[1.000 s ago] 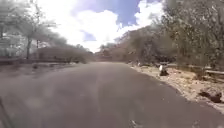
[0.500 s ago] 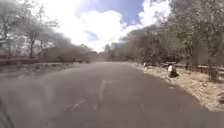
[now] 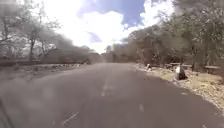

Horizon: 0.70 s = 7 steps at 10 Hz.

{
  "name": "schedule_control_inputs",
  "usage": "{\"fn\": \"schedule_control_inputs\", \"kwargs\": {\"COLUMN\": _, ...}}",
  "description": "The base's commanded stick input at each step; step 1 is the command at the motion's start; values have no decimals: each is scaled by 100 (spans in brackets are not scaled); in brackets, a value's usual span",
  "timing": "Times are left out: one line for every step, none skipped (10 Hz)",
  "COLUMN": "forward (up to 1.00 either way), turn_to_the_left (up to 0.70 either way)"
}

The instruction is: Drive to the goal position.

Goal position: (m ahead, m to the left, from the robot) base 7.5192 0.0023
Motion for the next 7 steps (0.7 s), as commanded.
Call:
{"fn": "schedule_control_inputs", "kwargs": {"forward": 70, "turn_to_the_left": 0}}
{"fn": "schedule_control_inputs", "kwargs": {"forward": 70, "turn_to_the_left": 0}}
{"fn": "schedule_control_inputs", "kwargs": {"forward": 70, "turn_to_the_left": 0}}
{"fn": "schedule_control_inputs", "kwargs": {"forward": 70, "turn_to_the_left": 0}}
{"fn": "schedule_control_inputs", "kwargs": {"forward": 70, "turn_to_the_left": 0}}
{"fn": "schedule_control_inputs", "kwargs": {"forward": 70, "turn_to_the_left": 0}}
{"fn": "schedule_control_inputs", "kwargs": {"forward": 70, "turn_to_the_left": 0}}
